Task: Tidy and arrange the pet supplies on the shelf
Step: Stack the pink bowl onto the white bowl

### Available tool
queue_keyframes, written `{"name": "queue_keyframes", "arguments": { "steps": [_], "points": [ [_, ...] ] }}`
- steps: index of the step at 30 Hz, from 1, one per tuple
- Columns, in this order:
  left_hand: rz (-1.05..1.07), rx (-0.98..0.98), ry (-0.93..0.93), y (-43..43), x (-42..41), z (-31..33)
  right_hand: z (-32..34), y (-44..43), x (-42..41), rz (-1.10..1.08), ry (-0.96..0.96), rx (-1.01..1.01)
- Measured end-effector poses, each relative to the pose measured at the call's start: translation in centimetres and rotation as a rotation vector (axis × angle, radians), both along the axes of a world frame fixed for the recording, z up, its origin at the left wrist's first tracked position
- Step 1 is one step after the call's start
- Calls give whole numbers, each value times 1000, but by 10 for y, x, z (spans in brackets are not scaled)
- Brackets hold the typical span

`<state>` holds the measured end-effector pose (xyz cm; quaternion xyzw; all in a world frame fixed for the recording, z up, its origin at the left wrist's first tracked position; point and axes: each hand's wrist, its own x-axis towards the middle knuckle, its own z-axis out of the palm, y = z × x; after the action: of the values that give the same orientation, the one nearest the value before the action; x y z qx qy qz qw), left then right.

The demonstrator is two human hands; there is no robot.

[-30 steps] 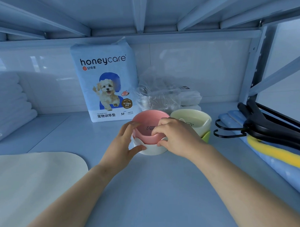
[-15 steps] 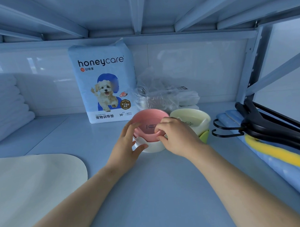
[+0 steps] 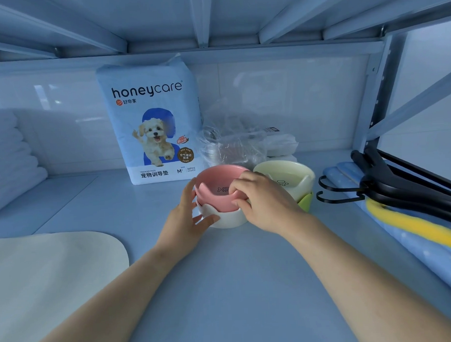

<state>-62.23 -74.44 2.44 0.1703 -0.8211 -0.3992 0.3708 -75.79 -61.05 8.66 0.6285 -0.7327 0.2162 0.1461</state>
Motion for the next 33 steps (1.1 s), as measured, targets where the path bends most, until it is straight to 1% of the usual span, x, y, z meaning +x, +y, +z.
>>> {"name": "queue_keyframes", "arguments": {
  "steps": [5,10,14,18,22,28,30,33],
  "points": [
    [-15,71,38,-3,-1,-2,-1,-1,-2,10,-13,-28],
    [4,23,19,-5,-1,-3,-2,-2,-6,16,-31,-50],
    [85,-167,-76,-4,1,-2,-4,-2,-8,13,-53,-71],
    [191,-398,-83,-2,4,4,-5,-3,-10,14,-44,-79],
    [209,-531,-87,2,6,10,-8,-2,-11,15,-27,-89],
    [184,-662,-14,17,7,22,13,16,-8,-26,-51,-233],
    [135,-730,24,25,7,29,17,33,-5,-65,-68,-269],
    [24,-747,71,42,4,43,16,68,1,-122,-71,-243]
  ]
}}
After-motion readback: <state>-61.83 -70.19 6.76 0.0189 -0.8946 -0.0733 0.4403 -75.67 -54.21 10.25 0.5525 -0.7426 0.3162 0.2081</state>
